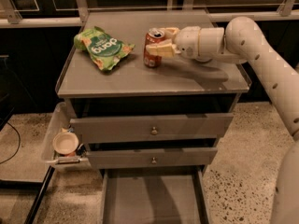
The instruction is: Place coke can into bottom drawer
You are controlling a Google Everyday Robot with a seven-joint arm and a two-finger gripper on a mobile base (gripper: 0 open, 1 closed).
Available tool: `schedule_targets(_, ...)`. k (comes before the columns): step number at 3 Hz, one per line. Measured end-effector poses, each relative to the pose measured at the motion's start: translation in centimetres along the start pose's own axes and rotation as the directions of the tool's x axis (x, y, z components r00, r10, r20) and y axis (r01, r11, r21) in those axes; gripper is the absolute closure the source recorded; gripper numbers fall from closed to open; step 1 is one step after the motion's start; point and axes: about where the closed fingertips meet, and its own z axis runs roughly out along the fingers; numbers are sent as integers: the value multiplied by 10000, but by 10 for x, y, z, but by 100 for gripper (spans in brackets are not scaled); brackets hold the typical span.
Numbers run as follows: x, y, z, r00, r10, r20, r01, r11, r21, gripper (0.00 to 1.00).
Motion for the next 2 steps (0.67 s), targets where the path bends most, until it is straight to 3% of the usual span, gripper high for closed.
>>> schedule_targets(2, -19, 59, -34, 9934, -608, 970, 650, 9971, -402, 100)
